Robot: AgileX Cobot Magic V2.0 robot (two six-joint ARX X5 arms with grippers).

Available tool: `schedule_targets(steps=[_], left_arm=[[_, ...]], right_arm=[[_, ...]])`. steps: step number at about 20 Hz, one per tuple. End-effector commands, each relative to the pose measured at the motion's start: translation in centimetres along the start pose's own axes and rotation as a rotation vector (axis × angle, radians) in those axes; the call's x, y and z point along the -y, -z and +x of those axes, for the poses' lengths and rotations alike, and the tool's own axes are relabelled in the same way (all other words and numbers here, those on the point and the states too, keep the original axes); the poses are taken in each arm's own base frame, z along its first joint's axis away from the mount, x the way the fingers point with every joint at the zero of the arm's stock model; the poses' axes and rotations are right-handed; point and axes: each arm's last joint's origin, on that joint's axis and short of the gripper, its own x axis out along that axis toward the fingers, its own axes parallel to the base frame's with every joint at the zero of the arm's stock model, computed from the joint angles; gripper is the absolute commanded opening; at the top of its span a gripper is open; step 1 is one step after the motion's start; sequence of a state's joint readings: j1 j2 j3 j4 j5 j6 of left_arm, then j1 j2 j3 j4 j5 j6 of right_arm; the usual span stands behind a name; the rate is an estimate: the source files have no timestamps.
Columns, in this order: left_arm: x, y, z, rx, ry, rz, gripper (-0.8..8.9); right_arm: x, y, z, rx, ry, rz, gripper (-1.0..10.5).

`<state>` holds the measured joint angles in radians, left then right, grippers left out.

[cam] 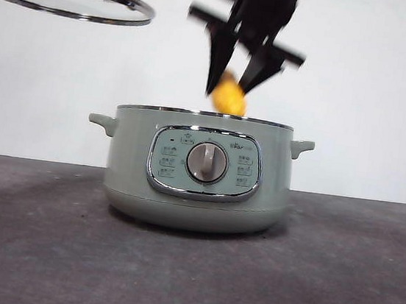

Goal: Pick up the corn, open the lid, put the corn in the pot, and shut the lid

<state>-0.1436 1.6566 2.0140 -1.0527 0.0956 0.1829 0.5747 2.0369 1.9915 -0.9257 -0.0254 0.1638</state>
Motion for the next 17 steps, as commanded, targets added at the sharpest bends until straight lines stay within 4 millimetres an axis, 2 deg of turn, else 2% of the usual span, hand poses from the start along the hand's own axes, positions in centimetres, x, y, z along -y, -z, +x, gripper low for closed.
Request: schedule_targets(steps=[1, 4, 7, 17], left_arm=[[-0.9, -0.3, -0.9, 0.061, 0.016, -0.012, -0.12], [-1.8, 0.0, -1.0, 0.054, 0.011, -0.033, -0.12], [-2.1, 0.0, -1.0, 0.055, 0.005, -0.037, -0.12], [-2.0, 0.0, -1.0, 0.060, 0.031, -0.037, -0.12]], right_arm=[[0.1, 0.1, 3.0, -0.025, 0.007, -0.009, -0.1], [0.2, 0.5, 5.8, -0.061, 0.016, -0.008, -0.1], [0.2, 1.1, 7.3, -0.104, 0.004, -0.007, -0.1], [-0.5, 2.4, 8.7, -0.221, -0.091, -0.019, 0.1]])
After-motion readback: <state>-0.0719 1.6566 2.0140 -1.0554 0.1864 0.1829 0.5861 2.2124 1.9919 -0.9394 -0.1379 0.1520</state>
